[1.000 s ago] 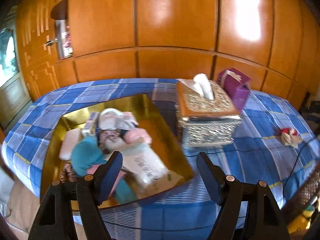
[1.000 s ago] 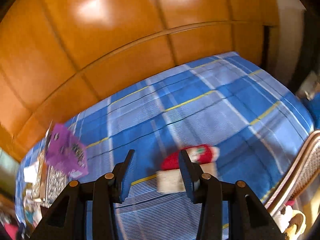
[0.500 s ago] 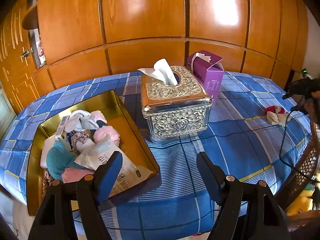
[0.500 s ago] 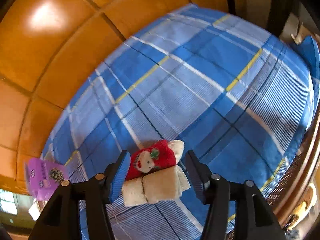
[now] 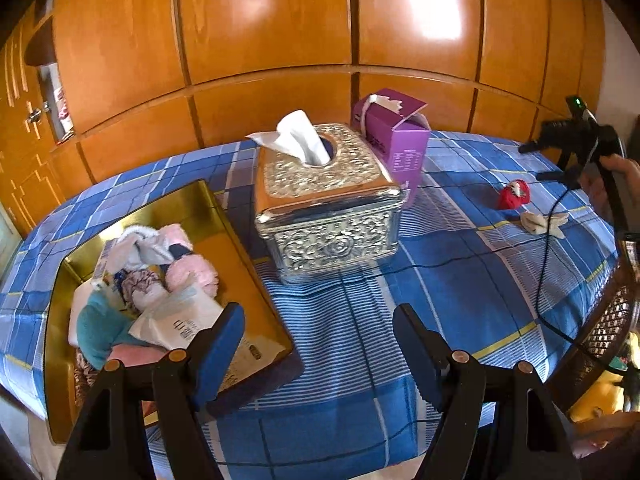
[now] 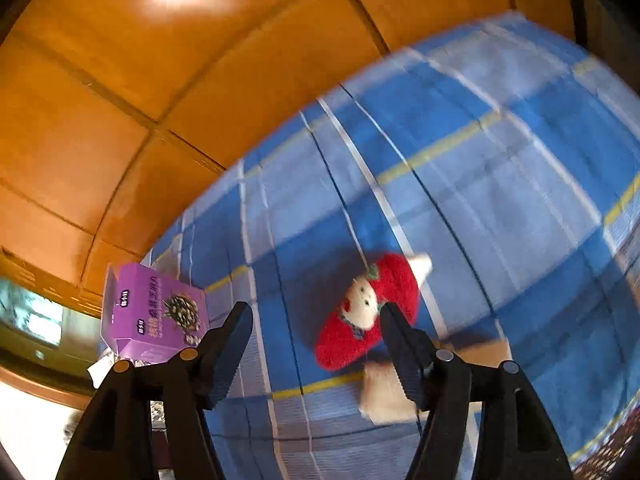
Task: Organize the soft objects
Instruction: 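Grasp the red Santa sock with the left gripper while the right gripper grasps the cream mesh scrubber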
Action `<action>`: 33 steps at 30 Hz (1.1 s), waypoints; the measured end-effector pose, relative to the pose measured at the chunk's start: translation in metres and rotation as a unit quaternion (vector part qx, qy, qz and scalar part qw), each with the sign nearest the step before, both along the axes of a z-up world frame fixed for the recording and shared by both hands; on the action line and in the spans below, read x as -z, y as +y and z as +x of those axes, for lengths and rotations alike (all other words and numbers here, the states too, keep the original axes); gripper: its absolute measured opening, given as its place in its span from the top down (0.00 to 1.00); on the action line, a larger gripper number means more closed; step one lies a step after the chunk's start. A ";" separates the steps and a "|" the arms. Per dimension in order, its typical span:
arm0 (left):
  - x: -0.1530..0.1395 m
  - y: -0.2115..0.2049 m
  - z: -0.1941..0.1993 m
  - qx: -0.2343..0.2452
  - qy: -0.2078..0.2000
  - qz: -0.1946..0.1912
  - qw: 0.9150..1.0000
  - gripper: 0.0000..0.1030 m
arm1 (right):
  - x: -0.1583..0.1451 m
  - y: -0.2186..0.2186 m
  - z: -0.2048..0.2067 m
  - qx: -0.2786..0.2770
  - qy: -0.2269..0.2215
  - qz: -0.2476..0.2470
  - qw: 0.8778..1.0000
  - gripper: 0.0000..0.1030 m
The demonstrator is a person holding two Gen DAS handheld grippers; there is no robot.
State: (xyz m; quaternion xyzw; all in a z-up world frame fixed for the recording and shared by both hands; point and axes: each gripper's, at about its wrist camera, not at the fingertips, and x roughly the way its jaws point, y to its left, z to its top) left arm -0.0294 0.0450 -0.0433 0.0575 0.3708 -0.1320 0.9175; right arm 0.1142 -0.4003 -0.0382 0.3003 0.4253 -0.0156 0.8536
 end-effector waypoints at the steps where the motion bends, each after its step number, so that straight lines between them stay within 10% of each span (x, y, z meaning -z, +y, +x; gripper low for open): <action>1: -0.001 -0.002 0.000 0.004 -0.001 0.001 1.000 0.25 | -0.001 -0.001 -0.001 0.007 -0.003 0.000 1.000 0.34; 10: -0.003 -0.034 0.007 0.051 0.010 0.015 0.999 0.25 | 0.016 -0.031 -0.016 0.112 0.040 -0.042 0.992 0.34; 21: -0.014 -0.118 0.045 0.135 0.025 0.019 0.990 0.26 | -0.016 -0.056 -0.061 0.196 -0.131 -0.038 0.971 0.34; 33: 0.003 -0.243 0.125 0.222 0.071 0.023 0.972 0.31 | -0.007 -0.072 -0.065 0.198 -0.139 0.044 0.969 0.34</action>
